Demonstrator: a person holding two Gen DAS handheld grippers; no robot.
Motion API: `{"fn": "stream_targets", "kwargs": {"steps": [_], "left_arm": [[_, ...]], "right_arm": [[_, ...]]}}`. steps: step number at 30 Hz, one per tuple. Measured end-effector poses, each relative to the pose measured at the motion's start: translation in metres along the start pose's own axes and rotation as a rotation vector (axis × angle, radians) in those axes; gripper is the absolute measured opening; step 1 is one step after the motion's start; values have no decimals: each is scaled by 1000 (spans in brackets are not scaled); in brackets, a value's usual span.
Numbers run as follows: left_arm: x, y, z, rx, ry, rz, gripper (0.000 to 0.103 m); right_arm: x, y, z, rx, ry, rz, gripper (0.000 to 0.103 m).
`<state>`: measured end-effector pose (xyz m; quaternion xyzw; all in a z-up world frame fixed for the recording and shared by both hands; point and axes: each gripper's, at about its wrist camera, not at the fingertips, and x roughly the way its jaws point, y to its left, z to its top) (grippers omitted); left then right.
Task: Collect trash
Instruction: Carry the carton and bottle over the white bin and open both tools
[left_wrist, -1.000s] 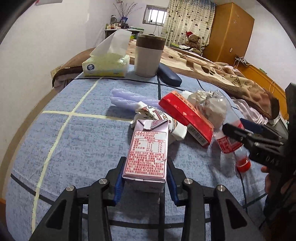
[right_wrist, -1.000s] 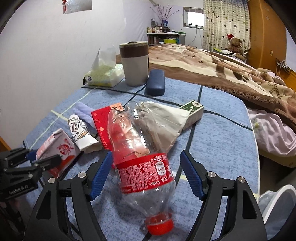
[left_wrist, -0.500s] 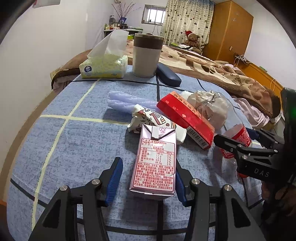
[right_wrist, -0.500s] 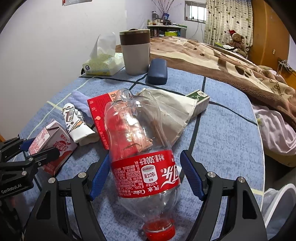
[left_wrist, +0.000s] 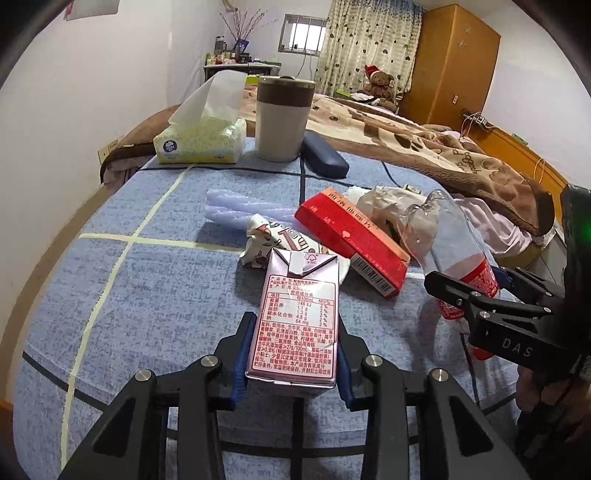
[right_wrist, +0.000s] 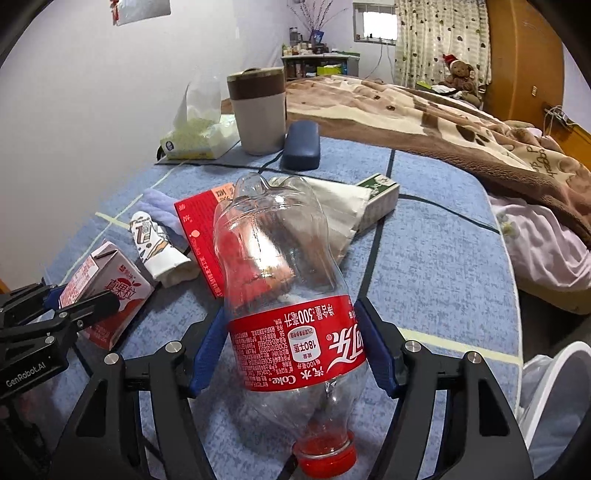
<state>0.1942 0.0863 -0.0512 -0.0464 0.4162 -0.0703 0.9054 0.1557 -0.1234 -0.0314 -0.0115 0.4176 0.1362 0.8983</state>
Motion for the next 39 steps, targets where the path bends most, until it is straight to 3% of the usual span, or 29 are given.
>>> {"fn": "stream_targets", "kwargs": {"steps": [21,39], "left_arm": [[-51,-69,-1,101,-87,-65,38],[-75,-170,-6,242,-135,-185,38]], "right_arm": [[-59,-36,-10,79,-98,-26,69],[-119,-103,-40,206,-171,-138,69]]}}
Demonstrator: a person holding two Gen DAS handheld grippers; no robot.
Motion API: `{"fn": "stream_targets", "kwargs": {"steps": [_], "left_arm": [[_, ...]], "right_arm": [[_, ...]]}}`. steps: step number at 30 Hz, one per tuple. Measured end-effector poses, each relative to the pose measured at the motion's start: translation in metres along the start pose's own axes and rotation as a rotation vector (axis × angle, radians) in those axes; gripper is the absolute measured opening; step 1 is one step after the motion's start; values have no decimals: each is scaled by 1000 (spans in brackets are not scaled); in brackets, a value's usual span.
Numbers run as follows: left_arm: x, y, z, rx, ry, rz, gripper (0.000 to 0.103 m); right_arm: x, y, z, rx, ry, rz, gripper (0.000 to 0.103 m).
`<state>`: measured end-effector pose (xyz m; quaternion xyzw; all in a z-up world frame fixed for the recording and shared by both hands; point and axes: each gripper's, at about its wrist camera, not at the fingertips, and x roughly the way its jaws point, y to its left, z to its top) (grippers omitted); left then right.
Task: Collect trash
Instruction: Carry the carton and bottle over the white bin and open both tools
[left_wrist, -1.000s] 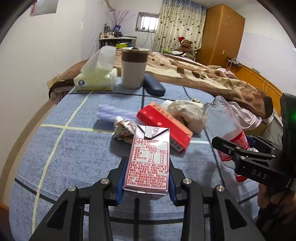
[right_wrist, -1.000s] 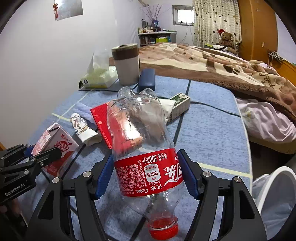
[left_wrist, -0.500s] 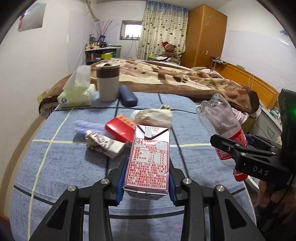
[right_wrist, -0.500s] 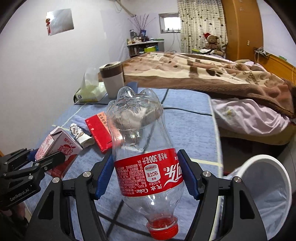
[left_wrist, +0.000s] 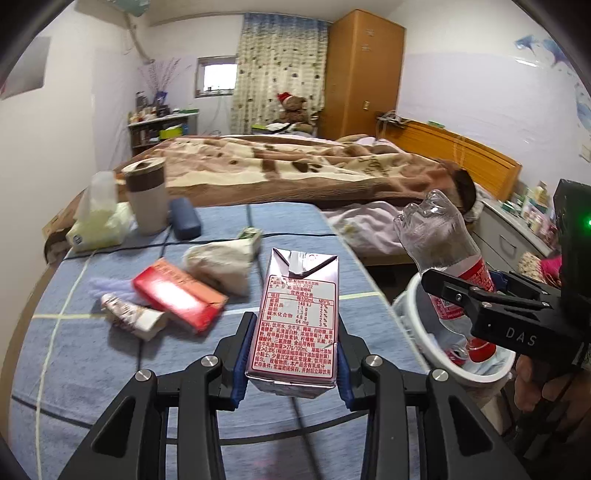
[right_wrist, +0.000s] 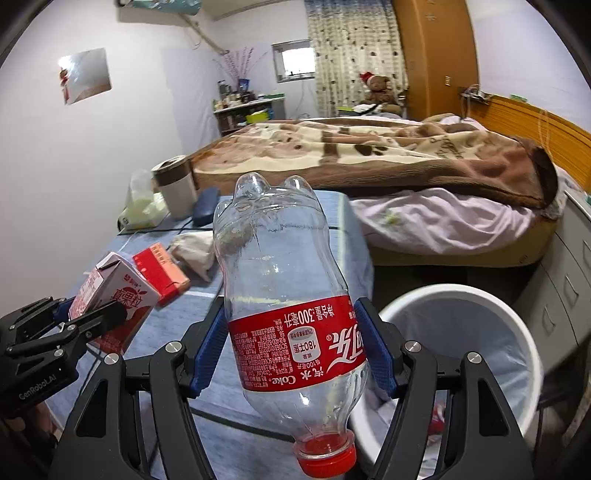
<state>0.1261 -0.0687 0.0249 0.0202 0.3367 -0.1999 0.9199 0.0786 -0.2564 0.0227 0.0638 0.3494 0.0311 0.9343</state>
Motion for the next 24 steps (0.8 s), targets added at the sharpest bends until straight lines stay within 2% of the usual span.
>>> {"fn": "stream_targets", "kwargs": {"steps": [9,17,24], "left_arm": [[9,-56,7,62,-6,-94,38],[29,-106,11,112,19,-188,38],[44,-145,10,156,43,-236,38]], "right_arm": [[-23,-44,-6,65,-38,-78,69],[-28,-84,-17,136,-18,-146,69],[-27,-103,-26,168,12,-177,69]]}}
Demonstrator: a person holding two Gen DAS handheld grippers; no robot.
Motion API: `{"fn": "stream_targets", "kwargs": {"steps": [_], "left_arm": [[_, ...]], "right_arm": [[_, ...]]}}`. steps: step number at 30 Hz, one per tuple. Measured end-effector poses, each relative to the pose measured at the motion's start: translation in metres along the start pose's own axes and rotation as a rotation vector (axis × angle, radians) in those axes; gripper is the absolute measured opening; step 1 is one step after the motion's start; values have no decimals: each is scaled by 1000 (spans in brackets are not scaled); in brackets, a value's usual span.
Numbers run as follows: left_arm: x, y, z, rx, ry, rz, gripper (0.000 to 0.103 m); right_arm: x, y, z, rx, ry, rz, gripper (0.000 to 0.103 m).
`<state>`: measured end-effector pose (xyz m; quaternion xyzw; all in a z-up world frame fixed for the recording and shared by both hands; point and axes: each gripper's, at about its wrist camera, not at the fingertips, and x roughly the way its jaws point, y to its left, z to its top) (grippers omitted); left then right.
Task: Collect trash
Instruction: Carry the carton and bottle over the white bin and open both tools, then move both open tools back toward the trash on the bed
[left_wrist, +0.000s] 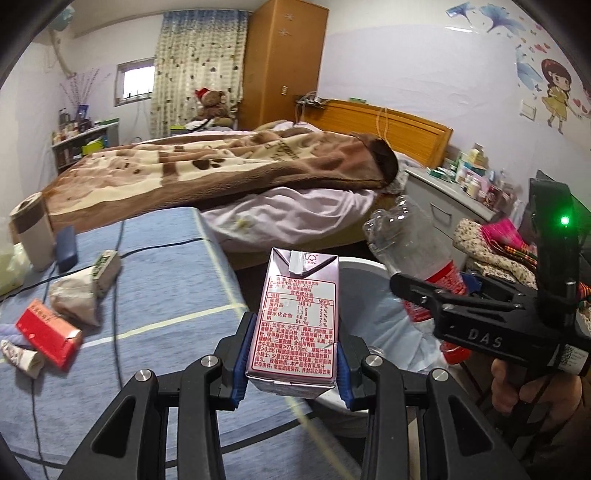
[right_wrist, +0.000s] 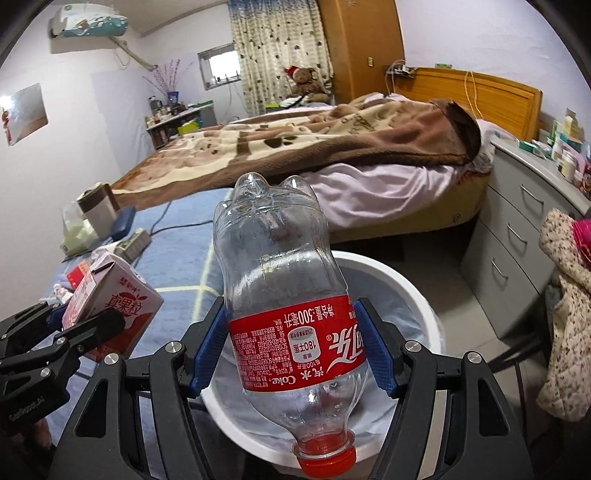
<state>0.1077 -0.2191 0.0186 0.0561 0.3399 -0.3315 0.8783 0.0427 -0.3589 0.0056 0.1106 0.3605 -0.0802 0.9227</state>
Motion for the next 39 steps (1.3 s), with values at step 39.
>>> {"fn": "stream_targets", "kwargs": {"steps": [39], "left_arm": [[31,-15,7,-24,24,-52,54]], "right_arm": [[18,-33,-5,77,71,-60,73]]}}
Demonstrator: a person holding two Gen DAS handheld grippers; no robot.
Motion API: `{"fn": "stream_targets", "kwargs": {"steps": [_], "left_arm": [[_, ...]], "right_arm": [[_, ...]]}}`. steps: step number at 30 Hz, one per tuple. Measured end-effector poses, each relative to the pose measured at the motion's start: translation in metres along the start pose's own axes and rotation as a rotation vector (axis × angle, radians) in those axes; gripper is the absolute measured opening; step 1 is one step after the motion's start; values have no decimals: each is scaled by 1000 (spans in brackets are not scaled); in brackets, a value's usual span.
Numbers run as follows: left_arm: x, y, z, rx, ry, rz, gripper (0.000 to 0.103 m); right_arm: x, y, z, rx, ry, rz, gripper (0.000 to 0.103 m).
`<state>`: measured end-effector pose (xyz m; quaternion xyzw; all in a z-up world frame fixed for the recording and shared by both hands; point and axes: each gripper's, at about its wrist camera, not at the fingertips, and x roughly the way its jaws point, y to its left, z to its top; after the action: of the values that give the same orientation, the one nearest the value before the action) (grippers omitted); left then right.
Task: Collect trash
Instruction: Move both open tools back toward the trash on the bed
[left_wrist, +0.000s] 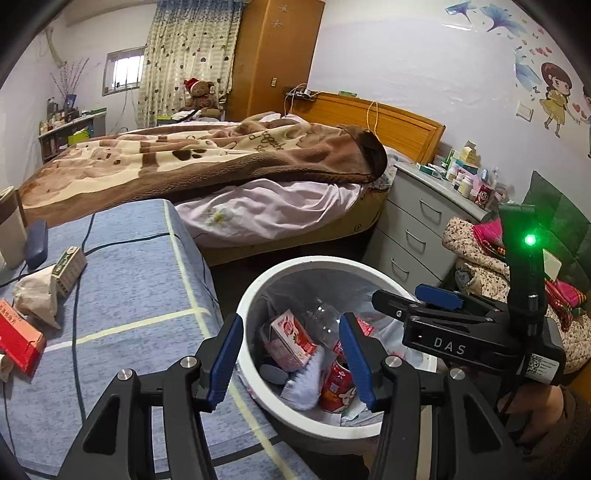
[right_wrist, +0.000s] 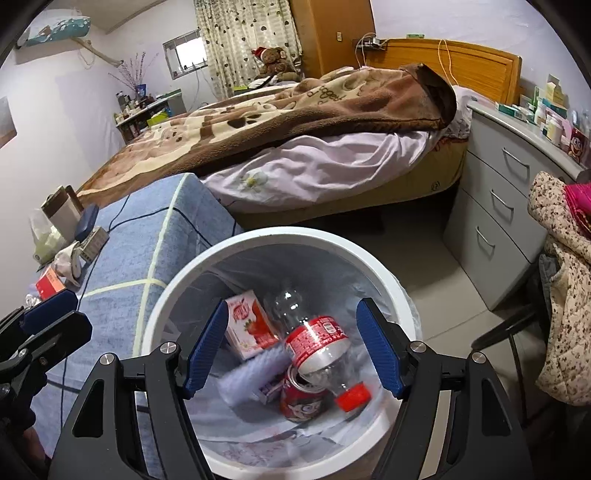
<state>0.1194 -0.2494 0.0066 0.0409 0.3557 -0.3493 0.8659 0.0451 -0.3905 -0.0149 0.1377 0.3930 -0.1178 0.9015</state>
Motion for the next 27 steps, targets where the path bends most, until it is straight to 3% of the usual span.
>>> {"fn": "stream_targets", "kwargs": {"steps": [15,27], "left_arm": [[-46,43,-7,-46,-66,94,54],[-78,107,-19,-137,-100,200,54]], "right_arm": [[-10,40,4,-51,-55,65,73],[-6,89,7,-105,-105,169,73]]}}
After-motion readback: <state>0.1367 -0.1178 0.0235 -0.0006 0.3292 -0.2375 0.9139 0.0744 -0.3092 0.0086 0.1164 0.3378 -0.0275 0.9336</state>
